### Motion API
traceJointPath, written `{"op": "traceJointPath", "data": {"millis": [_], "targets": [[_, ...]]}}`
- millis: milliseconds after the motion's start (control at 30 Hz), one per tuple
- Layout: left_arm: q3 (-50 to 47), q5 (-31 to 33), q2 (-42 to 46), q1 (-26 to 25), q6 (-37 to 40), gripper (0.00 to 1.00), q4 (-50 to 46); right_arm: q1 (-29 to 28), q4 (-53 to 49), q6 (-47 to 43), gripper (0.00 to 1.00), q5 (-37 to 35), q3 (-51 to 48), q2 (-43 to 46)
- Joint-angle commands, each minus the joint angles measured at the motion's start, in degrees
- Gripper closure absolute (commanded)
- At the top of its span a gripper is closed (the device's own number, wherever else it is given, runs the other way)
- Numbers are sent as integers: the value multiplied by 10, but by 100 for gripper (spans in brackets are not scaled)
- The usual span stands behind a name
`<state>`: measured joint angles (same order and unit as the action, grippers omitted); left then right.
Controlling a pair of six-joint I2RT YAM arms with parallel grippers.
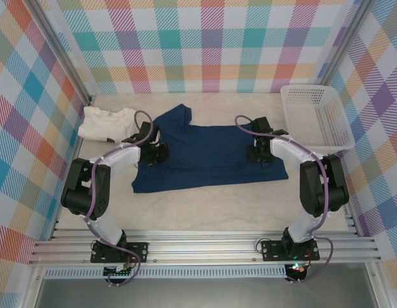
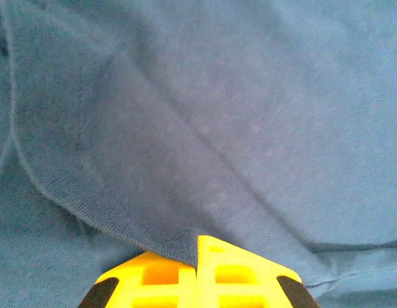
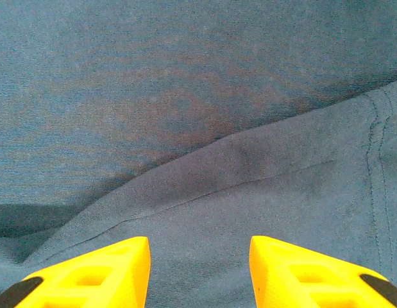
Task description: Fold the inside-out t-shirt
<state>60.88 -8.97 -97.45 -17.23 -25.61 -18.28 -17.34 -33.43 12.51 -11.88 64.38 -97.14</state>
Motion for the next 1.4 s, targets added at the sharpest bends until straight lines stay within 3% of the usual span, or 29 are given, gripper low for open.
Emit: {"op": "traceJointPath", "data": {"millis": [0,333,467,600,700,800,1000,1167,1367], "targets": [[42,-6,-20,-8,13,100,-10,-5,-1,-12,56,-2,-2,8],[183,-33,-131,-10,19,96,-22,-6,-6,-19,55,-8,0,13],[233,-30,-176,-10,19,86,-28,-6,-9,-20,55,-11,1,17],[276,-30,-201,-10,32,69,-44,-16,-6,-26,55,-1,7,30],[280,-23,-181,-6,49,59,-43,-41,45,-51,54,74,2,55],[240,7,-134,11,60,55,-38,-91,125,-51,51,172,8,51],[127,5,-66,94,33,55,-4,-196,222,-8,50,220,118,-71],[130,-12,-98,131,36,56,-1,-226,226,29,51,222,241,-192],[181,-47,-150,136,46,56,-22,-238,170,62,56,205,374,-315]]}}
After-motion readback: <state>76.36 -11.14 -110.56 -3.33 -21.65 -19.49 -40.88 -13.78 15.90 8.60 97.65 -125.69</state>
